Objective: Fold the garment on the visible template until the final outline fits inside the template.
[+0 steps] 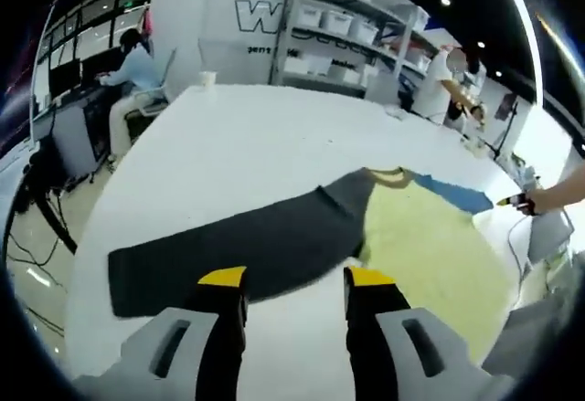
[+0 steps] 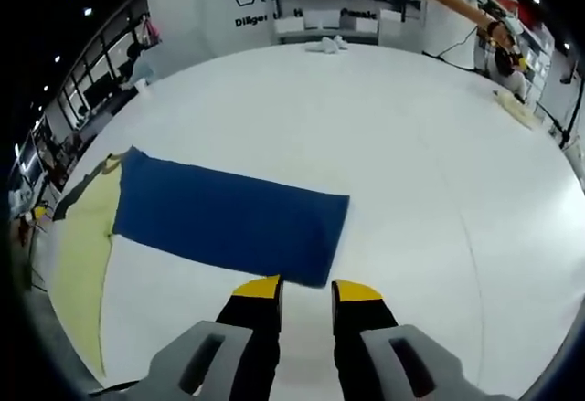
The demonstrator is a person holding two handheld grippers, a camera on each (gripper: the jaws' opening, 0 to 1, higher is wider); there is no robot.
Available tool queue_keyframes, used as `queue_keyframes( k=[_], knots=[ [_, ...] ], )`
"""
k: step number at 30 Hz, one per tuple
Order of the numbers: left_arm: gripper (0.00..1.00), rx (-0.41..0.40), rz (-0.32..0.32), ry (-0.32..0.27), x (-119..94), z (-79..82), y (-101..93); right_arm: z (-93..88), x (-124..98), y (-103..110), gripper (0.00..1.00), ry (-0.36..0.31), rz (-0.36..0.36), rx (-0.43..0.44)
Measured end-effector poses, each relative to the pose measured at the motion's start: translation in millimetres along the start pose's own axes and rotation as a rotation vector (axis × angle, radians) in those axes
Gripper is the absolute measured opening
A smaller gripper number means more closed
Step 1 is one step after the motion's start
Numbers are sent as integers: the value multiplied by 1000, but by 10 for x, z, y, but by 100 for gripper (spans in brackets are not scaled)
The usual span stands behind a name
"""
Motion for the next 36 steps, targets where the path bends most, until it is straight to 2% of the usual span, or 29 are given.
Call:
queue_keyframes(
  k=[4, 8, 11, 18, 24, 27, 32, 36],
  knots=[
    [52, 99, -124, 5, 113, -77, -396, -11, -1, -2, 16, -3, 12, -24],
    [59, 173, -222, 9, 186, -156, -703, -34, 8, 7, 17, 8, 23, -57],
    [60, 227, -296, 33, 256, -254, -903, -54, 21, 16, 16, 21, 27, -89],
    [62, 306, -394, 41, 260, -388, -1275, -71, 76, 15, 15, 35, 31, -133],
    [63, 362, -438, 40, 237, -469, -1431, -65, 159, -28, 14, 42, 21, -137],
    [63, 393, -449, 50, 234, -507, -1483, -47, 185, -70, 14, 36, 10, -111],
    [63, 425, -462, 59, 242, -541, -1528, -29, 200, -114, 10, 31, 2, -71],
    [63, 434, -465, 67, 255, -554, -1532, -30, 192, -90, 11, 24, 10, -70]
  ],
)
Point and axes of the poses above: the point that each gripper's makers call its tool centre point, and the gripper's own axes: x roughly forward along the fingers, y roughly to its left, z roughly out of its top, the point moved 8 cm from there along -x, roughly backward along the fingers, and after that the axes turned 5 degrees about -x, right-handed, at the moved point
